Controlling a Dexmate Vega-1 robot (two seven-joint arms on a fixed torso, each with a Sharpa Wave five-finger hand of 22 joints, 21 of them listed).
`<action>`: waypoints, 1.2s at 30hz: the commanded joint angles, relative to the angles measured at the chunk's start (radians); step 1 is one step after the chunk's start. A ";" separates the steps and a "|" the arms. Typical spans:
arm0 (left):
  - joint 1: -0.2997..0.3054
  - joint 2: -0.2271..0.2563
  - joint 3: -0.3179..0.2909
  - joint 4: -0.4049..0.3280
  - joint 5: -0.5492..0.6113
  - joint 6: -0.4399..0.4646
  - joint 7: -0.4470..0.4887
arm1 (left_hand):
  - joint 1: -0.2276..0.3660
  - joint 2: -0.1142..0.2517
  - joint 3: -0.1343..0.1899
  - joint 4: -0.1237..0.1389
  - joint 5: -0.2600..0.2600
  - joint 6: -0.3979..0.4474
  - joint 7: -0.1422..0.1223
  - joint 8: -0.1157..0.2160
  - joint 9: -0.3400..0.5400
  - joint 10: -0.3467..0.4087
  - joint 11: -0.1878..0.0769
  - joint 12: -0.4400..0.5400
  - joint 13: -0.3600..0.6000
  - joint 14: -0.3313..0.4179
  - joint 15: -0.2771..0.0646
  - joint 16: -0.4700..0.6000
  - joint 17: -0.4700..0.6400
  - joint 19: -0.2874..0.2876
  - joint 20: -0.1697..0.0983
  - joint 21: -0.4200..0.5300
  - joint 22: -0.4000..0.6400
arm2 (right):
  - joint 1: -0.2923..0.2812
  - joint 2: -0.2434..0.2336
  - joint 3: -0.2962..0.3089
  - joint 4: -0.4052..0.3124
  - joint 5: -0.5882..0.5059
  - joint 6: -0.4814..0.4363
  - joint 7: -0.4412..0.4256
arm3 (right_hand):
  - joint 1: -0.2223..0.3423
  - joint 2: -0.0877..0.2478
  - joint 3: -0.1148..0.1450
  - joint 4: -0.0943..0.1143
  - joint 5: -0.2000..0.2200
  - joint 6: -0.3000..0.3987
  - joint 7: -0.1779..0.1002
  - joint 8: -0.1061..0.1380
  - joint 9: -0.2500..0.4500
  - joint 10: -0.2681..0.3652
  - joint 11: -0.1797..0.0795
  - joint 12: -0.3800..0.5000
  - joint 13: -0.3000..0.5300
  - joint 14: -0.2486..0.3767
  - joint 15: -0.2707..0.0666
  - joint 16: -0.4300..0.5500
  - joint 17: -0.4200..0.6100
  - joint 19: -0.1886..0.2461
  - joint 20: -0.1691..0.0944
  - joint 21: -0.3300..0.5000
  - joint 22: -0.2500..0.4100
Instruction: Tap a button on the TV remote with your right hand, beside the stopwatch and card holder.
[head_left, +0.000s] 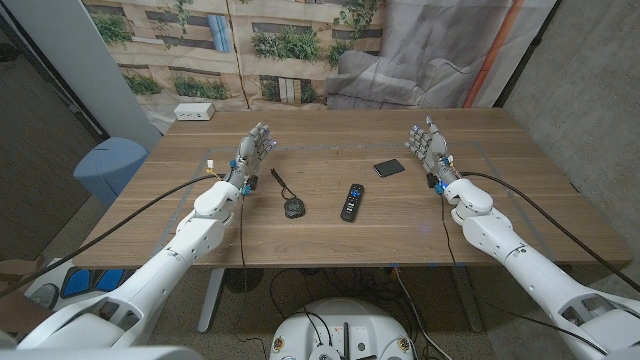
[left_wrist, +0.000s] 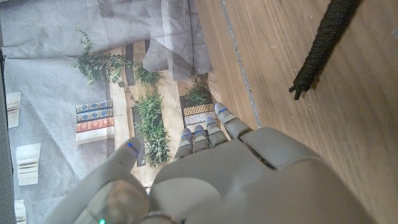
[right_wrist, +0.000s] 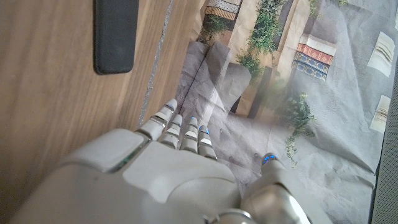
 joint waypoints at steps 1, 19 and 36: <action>-0.031 -0.012 0.016 0.027 0.007 0.021 -0.007 | 0.005 0.076 0.010 -0.004 0.007 0.006 0.002 0.005 0.003 0.010 -0.001 0.004 0.002 0.008 -0.001 0.003 0.003 0.009 -0.003 0.007 0.001 | 0.032 0.009 -0.030 0.034 -0.060 0.019 -0.016 | 0.012 0.019 0.006 0.001 0.008 0.011 -0.005 0.007 0.004 0.010 -0.002 0.009 0.003 0.007 -0.003 0.005 -0.001 0.005 -0.003 0.008 0.004; -0.067 0.006 0.029 0.038 0.036 0.064 0.007 | 0.009 0.075 0.028 -0.020 0.006 0.000 -0.005 0.002 0.003 -0.001 -0.005 0.000 0.002 -0.001 -0.003 0.000 0.003 0.001 -0.004 0.006 0.001 | -0.010 -0.132 -0.088 -0.198 -0.327 -0.086 -0.177 | 0.027 0.023 0.015 -0.002 0.015 0.052 -0.025 0.019 0.002 0.041 -0.006 0.019 -0.004 0.025 -0.018 0.010 -0.023 0.008 -0.008 0.012 0.003; -0.079 -0.009 0.039 0.053 0.076 0.012 0.021 | 0.010 0.075 0.043 -0.031 0.004 0.007 -0.009 0.005 0.004 0.004 -0.011 0.003 0.002 0.000 -0.013 0.001 0.002 -0.002 -0.007 0.006 0.001 | -0.058 -0.305 -0.146 -0.424 -0.639 -0.258 -0.218 | 0.048 0.030 0.032 -0.014 0.019 0.058 -0.048 0.014 0.001 0.038 -0.027 0.014 -0.009 0.038 -0.042 0.009 -0.050 0.008 -0.022 0.012 0.003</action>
